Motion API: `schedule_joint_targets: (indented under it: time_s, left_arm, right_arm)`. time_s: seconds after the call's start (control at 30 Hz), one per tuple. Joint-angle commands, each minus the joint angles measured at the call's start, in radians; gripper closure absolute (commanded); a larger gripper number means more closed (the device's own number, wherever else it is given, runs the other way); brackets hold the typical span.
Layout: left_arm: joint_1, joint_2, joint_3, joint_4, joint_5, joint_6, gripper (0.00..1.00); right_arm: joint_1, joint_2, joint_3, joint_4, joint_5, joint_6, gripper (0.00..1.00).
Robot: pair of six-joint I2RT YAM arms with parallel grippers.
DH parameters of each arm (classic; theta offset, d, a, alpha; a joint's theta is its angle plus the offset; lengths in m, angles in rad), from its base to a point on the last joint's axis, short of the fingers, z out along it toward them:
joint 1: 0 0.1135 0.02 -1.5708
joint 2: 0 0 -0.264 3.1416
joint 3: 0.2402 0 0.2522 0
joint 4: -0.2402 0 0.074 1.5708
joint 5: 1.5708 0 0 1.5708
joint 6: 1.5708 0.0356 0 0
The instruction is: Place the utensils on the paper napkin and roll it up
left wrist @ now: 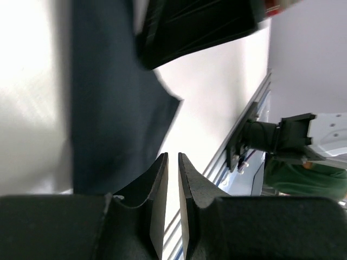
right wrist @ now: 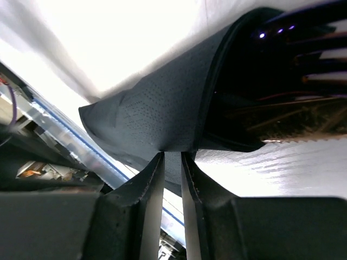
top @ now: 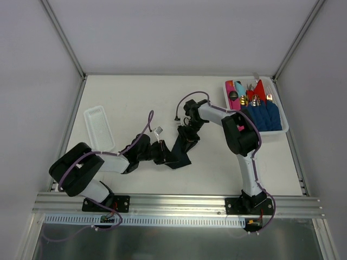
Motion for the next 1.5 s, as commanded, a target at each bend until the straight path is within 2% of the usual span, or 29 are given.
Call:
schedule_joint_targets:
  time_s: [0.0,0.2,0.53,0.67,0.83,0.93,1.03,1.2,1.47]
  left_arm:
    - [0.012,-0.084,0.074,-0.197,-0.038,0.134,0.87]
    - [0.013,-0.039,0.120,-0.211,-0.003,0.150,0.87]
    - [0.018,0.155,0.059,-0.034,0.031,0.108,0.90]
    - [0.035,0.299,0.005,0.120,0.034,0.032,0.94]
    - [0.044,0.424,-0.030,0.341,0.049,-0.051,0.97]
    - [0.044,0.456,-0.044,0.386,0.044,-0.074,0.98]
    - [0.044,0.455,-0.046,0.386,0.041,-0.073,0.99]
    - [0.044,0.444,-0.043,0.368,0.041,-0.065,0.99]
    - [0.044,0.442,-0.047,0.368,0.038,-0.065,0.99]
  right_arm:
    - [0.005,0.047,0.035,0.024,0.140,-0.063,0.78]
    - [0.014,0.047,0.050,0.015,0.151,-0.080,0.79]
    - [0.015,0.052,0.076,-0.009,0.154,-0.115,0.80]
    - [0.015,0.029,0.073,-0.006,0.135,-0.129,0.79]
    - [-0.017,-0.042,0.082,-0.003,0.066,-0.100,0.70]
    - [-0.053,-0.097,0.109,0.010,0.051,-0.039,0.61]
    - [-0.089,-0.146,0.083,0.073,0.063,0.069,0.54]
    - [-0.098,-0.174,0.014,0.210,0.071,0.158,0.51]
    - [-0.089,-0.102,-0.005,0.214,0.001,0.193,0.47]
